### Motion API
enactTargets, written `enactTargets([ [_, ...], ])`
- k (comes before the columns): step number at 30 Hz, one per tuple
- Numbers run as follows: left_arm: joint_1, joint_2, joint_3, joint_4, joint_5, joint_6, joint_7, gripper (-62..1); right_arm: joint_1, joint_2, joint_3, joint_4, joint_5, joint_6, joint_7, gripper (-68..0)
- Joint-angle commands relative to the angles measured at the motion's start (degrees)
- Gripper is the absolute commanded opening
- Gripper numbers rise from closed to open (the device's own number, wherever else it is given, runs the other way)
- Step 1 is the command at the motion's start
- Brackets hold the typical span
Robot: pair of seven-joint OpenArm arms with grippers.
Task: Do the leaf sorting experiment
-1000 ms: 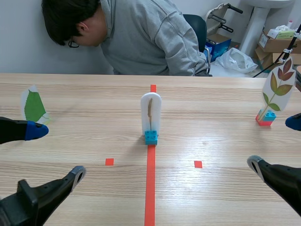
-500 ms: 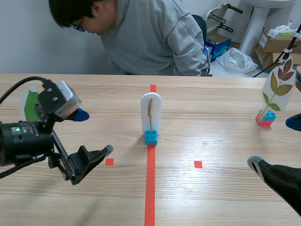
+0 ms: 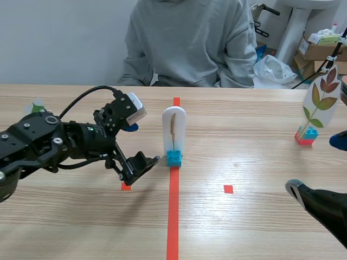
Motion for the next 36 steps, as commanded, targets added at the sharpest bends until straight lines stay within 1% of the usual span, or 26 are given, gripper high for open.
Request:
enactTargets([
  [1,-1.49,1.53,0.02,0.26,0.87,0.09,-1.09,1.4,0.66,0.33,0.28,0.2,0.2,0.44,0.61,-6.7],
  [2,-2.27,2.47,0.26,-0.96,1.42,0.09,-1.09,1.4,0.66,0.33,0.28,0.2,0.2,0.44,0.61,-6.7],
  [5,-4.0,4.96,0.9,-4.04,1.6,0.24,-1.27,1.4,0.66,0.33,0.28,0.2,-0.02,0.44,0.63,-6.7],
  [10,-5.07,8.17,1.11,-6.56,2.23,0.39,-1.46,1.4,0.66,0.33,0.28,0.2,-0.83,0.44,0.61,-6.7],
  [13,-5.07,9.33,1.11,-7.08,3.15,0.48,-1.46,1.4,0.66,0.33,0.28,0.2,-0.85,0.44,0.63,-6.7],
  [20,-5.05,10.16,1.11,-7.17,3.15,0.48,-1.46,1.4,0.66,0.33,0.28,0.2,-0.83,0.44,0.63,-6.7],
  [21,-5.05,10.16,1.11,-7.17,3.15,0.52,-1.46,-0.8,0.66,0.33,0.28,0.2,-0.83,0.44,0.63,-6.7],
  [25,-5.05,10.16,1.11,-7.17,3.15,0.66,-1.51,-19.4,0.66,0.33,0.28,0.2,-0.83,0.44,0.63,-6.7],
  [26,-5.05,10.16,1.11,-7.17,3.15,0.66,-1.51,-22.9,0.66,0.33,0.28,0.2,-0.83,0.44,0.63,-6.7],
  [27,-5.05,10.16,1.11,-7.17,3.15,0.66,-1.51,-25.3,0.66,0.33,0.28,0.2,-0.83,0.44,0.63,-6.7],
  [31,-5.05,10.29,1.11,-7.17,3.13,0.66,-1.92,-30.0,0.66,0.33,0.28,0.2,-0.83,0.44,0.66,-6.7],
  [36,-5.05,10.86,1.11,-7.17,3.1,0.68,-1.88,-37.9,0.66,0.33,0.28,0.2,-0.83,0.44,0.66,-6.7],
])
